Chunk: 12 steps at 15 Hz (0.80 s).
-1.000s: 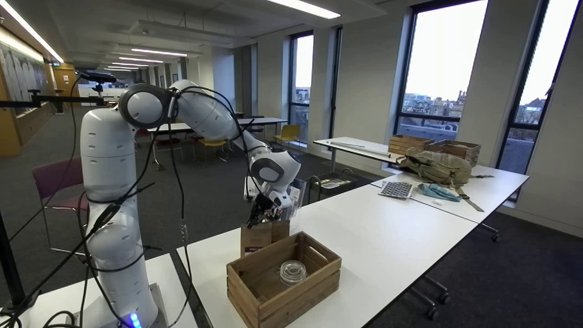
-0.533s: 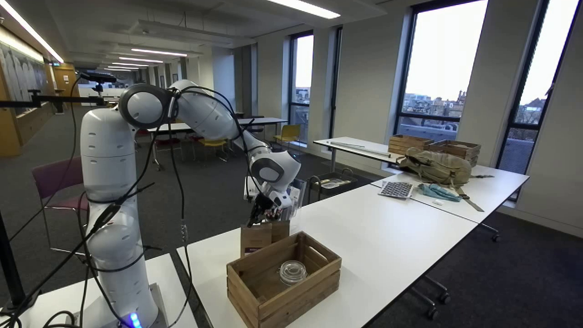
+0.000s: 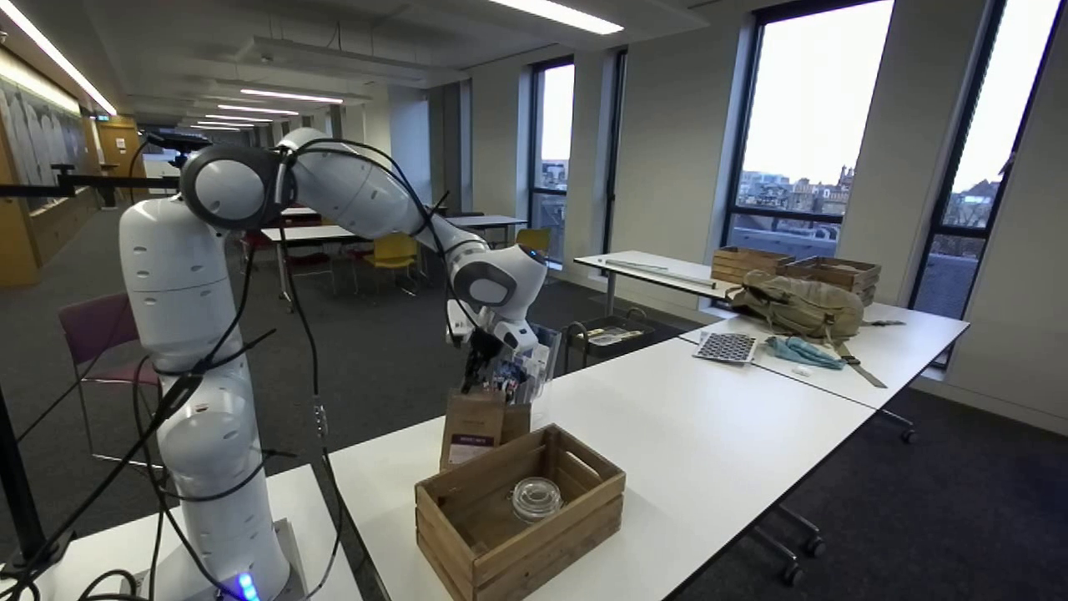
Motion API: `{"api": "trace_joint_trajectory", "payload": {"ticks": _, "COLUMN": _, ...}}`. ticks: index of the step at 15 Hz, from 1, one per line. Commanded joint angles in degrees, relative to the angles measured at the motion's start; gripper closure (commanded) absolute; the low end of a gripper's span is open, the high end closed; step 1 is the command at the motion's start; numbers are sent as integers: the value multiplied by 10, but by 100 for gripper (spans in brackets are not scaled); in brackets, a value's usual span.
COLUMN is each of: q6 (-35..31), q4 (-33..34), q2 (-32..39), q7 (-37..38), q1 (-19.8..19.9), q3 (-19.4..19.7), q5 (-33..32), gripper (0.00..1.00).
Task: Put one brown packet inside the wooden crate
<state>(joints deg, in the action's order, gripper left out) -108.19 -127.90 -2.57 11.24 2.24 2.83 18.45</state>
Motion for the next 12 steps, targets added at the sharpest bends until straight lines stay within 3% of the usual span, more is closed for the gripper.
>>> {"api": "trace_joint_trajectory", "payload": {"ticks": 1, "q6": 23, "q4": -1, "q2": -88, "q7": 37, "q1": 7, "q3": 1, "q5": -22, "gripper": 100}}
{"api": "trace_joint_trajectory", "payload": {"ticks": 12, "q6": 48, "q4": -9, "q2": -196, "q7": 202, "q1": 77, "q3": 35, "q5": 13, "gripper": 100}}
